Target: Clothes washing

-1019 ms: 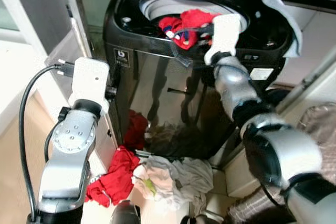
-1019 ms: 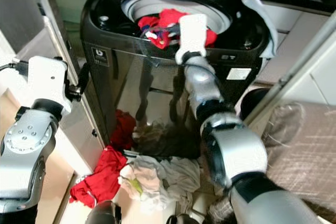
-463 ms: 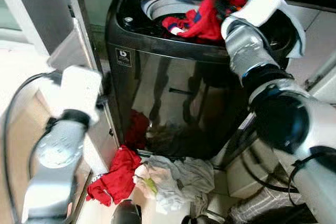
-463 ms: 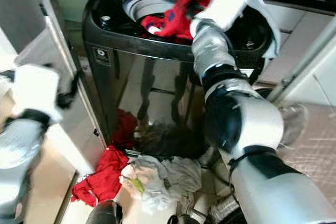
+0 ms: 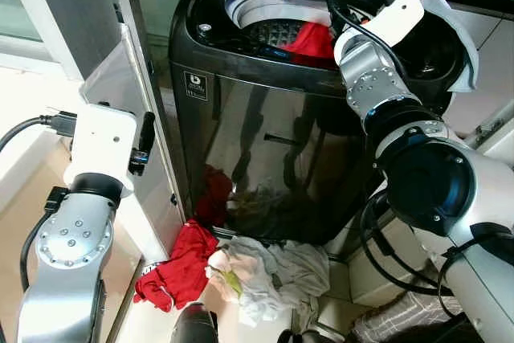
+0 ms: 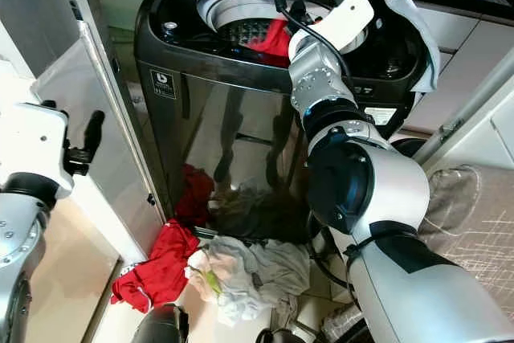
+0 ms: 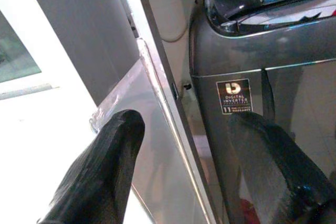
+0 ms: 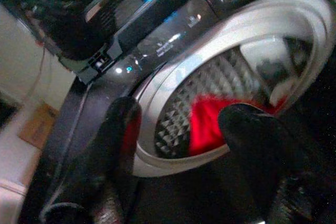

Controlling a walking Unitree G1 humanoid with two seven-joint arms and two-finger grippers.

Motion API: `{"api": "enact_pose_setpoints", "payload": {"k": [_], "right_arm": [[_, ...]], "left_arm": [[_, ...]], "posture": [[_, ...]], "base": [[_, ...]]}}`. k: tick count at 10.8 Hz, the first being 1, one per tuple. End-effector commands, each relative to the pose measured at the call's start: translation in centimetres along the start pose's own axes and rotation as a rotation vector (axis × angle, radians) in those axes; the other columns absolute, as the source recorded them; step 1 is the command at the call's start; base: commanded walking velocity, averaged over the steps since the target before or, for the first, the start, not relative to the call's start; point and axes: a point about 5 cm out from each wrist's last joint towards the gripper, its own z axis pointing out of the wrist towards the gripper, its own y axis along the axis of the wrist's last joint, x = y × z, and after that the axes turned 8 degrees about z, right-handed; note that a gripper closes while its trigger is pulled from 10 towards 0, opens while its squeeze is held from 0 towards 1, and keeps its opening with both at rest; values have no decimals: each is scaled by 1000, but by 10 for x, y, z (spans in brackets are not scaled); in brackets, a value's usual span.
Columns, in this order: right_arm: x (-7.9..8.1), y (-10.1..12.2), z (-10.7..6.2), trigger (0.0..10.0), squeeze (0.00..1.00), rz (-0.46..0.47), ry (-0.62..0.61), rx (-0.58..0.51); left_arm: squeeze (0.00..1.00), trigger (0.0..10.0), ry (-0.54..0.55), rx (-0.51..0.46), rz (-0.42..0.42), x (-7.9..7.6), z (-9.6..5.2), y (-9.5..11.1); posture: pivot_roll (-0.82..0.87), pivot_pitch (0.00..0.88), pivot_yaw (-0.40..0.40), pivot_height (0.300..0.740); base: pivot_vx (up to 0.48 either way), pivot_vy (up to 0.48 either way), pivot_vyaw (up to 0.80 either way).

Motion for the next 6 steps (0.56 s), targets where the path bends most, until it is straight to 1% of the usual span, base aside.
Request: {"api": "enact_pose_setpoints", "payload": {"k": [1, 2, 3, 4, 5, 6], "right_arm": [[20, 20, 1, 0, 0, -178, 60, -82], [30, 28, 0, 0, 0, -367, 98, -141], [50, 37, -2, 0, 0, -666, 183, -219], [52, 33, -3, 8157, 0, -666, 237, -203], [50, 29, -5, 10000, 0, -611, 311, -212], [48, 28, -6, 10000, 0, -596, 344, -228]], "left_arm": [[0, 10000, 4, -6, 7, 1, -2, 3], [0, 10000, 5, -7, 10, 1, -1, 3], [0, 10000, 3, -16, 1, -3, 4, 5], [0, 10000, -7, -14, -12, -8, 8, 5], [0, 10000, -12, -9, -28, -13, 12, 3], [0, 10000, -13, -6, -31, -15, 14, 1]], "posture": [[457, 104, -91, 740], [453, 102, -91, 740], [421, 89, -102, 740], [395, 80, -108, 740], [346, 69, -112, 740], [337, 66, -112, 740]], "base": [[0, 0, 0], [0, 0, 0], [0, 0, 0], [0, 0, 0], [0, 0, 0], [0, 0, 0]]}}
